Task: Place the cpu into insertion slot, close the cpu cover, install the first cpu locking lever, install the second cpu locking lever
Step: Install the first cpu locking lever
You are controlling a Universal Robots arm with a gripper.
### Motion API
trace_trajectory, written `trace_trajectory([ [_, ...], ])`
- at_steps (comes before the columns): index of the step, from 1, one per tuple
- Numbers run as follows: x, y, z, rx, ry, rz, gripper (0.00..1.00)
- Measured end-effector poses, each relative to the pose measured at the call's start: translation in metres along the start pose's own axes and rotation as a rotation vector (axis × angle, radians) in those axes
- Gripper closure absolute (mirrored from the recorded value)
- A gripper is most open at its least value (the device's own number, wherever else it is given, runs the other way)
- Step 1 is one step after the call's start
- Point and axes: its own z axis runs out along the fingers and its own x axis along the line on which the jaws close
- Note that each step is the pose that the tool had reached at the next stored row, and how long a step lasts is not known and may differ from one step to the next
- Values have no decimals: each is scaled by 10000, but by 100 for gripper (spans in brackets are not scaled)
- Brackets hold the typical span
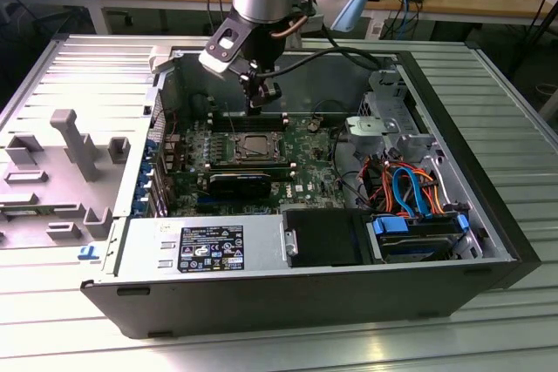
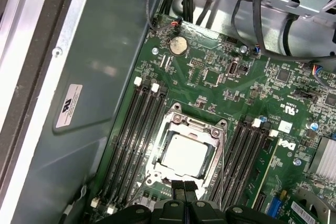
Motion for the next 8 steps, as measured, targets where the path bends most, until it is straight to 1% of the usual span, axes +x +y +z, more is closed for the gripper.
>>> trace_trajectory([
  [8, 0, 0, 0, 23, -17, -428, 89],
])
